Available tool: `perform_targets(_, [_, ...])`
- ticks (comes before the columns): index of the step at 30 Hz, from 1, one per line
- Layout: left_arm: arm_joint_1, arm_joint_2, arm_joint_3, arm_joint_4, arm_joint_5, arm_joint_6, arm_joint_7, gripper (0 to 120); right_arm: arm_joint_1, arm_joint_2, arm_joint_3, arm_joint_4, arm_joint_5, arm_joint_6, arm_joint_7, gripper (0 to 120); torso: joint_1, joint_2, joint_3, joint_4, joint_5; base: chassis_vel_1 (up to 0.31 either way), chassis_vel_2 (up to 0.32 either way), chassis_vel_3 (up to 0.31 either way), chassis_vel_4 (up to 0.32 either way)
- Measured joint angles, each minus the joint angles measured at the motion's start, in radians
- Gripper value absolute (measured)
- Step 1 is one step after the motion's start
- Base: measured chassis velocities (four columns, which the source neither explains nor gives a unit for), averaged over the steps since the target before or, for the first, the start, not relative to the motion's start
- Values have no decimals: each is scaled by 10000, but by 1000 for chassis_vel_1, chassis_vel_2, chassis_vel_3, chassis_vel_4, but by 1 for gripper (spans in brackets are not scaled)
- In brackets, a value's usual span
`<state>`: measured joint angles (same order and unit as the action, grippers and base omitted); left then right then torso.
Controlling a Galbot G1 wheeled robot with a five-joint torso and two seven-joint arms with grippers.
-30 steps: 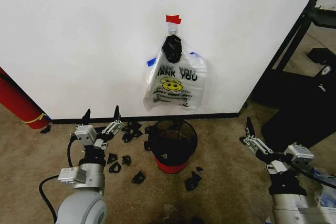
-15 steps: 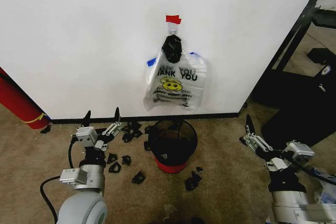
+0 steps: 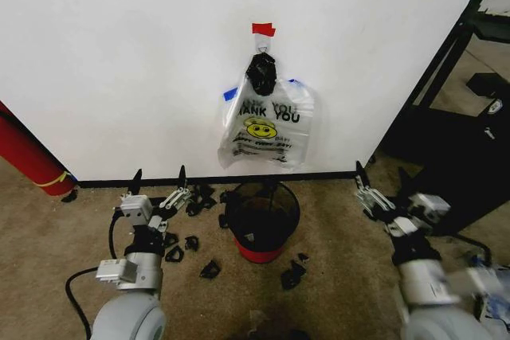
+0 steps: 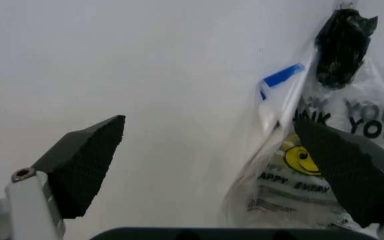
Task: Pick up the garbage bag from the wall and place it over the trash bin.
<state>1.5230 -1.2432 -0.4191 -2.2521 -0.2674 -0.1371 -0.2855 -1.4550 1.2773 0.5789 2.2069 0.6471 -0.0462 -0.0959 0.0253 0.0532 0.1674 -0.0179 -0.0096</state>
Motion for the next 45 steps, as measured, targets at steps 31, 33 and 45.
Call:
perform_targets(31, [972,-915,-1059,-633,390,-73,-1,100,8860,377,-4662,-7085,2885,-889,-1411,100,0,0,0,-4,-5,0,0,0,0])
perform_targets(33, [983,-945,-1049,-632,407,-84,0,100,8904,390,-4673,-7112,2885,-869,-1408,100,0,0,-1,-3,-5,0,0,0,0])
perform_targets(45, [1060,-964,-1150,-619,306,-126,-16,100,9424,672,-4823,-7701,2527,-577,-1324,100,0,-1,0,-2,-4,0,0,0,0])
